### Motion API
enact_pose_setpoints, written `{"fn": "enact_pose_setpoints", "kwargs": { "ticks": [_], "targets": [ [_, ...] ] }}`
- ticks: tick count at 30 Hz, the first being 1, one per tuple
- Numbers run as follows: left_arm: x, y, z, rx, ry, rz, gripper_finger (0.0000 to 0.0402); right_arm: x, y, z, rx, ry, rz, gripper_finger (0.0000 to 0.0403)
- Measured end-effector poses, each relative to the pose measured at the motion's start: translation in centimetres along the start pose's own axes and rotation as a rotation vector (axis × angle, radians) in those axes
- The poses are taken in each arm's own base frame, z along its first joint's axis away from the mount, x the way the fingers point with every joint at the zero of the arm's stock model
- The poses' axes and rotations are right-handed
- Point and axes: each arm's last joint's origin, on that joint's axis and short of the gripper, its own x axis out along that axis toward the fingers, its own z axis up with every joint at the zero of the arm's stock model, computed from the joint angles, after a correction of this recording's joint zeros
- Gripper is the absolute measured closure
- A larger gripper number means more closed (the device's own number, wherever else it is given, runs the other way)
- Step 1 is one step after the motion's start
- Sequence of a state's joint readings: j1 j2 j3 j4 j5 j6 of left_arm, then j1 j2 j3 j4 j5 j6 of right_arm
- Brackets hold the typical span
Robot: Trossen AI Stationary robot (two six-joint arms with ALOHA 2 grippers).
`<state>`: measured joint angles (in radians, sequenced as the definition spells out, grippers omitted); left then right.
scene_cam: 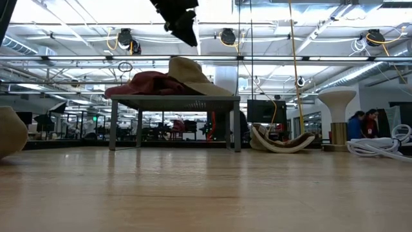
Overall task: Pick & Place hat
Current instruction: Put the light brown cap on the shelf
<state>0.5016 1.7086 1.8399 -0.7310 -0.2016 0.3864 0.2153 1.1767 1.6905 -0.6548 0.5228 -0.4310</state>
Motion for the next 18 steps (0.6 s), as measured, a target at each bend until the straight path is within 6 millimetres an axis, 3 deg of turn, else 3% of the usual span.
{"fn": "enact_pose_setpoints", "kwargs": {
  "ticks": [7, 18],
  "targets": [
    [2.1, 0.4, -1.5, -0.051, 0.118, -0.005, 0.0255, 0.0, 0.0, 0.0, 0.034, 0.0, 0.0, 0.0236],
    [6.7, -2.8, -3.3, -0.015, 0.301, -0.094, 0.0242, 0.1, 0.1, 0.0, 0.027, 0.001, 0.001, 0.0236]
  ]
}}
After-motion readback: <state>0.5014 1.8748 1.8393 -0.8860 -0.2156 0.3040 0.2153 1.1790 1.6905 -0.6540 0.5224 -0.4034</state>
